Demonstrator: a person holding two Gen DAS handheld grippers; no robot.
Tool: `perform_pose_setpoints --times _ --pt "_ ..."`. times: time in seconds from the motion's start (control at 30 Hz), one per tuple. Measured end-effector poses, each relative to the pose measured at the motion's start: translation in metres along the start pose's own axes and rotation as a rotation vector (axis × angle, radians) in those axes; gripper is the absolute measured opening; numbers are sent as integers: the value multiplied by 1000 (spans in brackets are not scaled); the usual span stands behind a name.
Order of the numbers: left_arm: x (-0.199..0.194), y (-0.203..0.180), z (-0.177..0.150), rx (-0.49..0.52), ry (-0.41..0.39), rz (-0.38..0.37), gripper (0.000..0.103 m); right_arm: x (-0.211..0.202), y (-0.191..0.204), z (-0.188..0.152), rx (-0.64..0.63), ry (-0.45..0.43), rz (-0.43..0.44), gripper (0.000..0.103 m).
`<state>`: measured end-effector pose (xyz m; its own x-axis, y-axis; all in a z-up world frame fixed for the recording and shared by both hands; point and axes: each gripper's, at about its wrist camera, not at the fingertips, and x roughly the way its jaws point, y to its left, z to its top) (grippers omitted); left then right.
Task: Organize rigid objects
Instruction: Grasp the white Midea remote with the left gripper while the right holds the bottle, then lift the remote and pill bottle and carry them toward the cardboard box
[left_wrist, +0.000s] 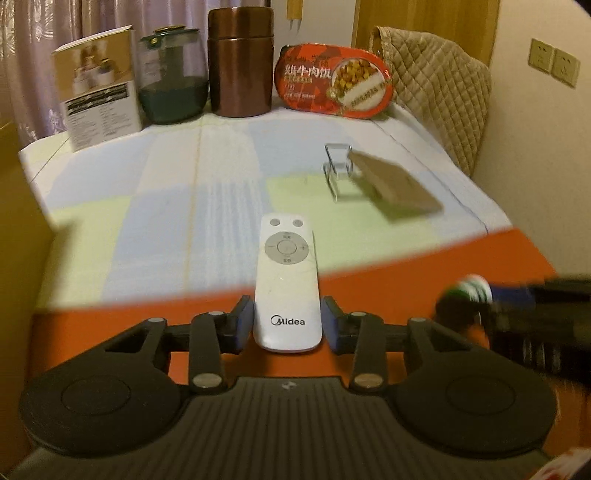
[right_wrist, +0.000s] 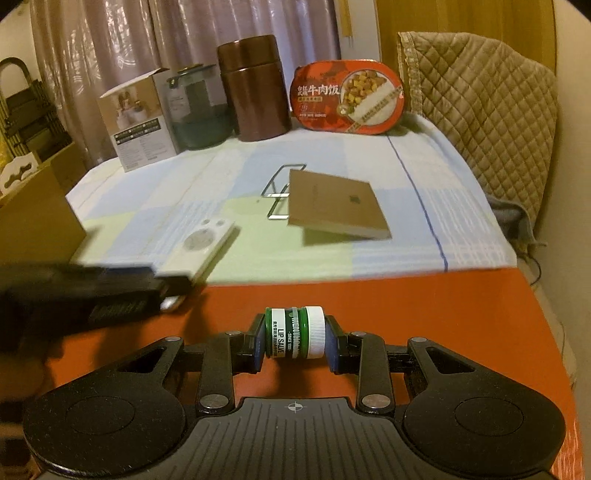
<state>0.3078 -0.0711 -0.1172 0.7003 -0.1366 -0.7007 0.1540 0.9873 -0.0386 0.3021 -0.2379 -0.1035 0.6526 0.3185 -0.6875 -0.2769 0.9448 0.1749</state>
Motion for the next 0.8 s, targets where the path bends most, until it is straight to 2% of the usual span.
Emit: perform_pose_setpoints --times 0.13,0.17,0.2,0.47,0.57,0.8 --pt "-19 3 -17 18 -13 10 37 -12 5 -7 14 6 9 28" --pt "-19 3 -16 26 -21 20 47 -13 5 -8 15 4 9 28" --pt "-17 3 -16 32 -24 26 50 -13 6 -9 15 2 7 28" --pt "7 2 1 68 -4 19 47 -10 2 -8 25 -6 -9 28" --pt "13 -1 2 89 21 18 36 -10 3 -7 23 -9 -4 28" --pt "0 -3 -5 75 35 33 35 -14 3 -5 39 -27 0 28"
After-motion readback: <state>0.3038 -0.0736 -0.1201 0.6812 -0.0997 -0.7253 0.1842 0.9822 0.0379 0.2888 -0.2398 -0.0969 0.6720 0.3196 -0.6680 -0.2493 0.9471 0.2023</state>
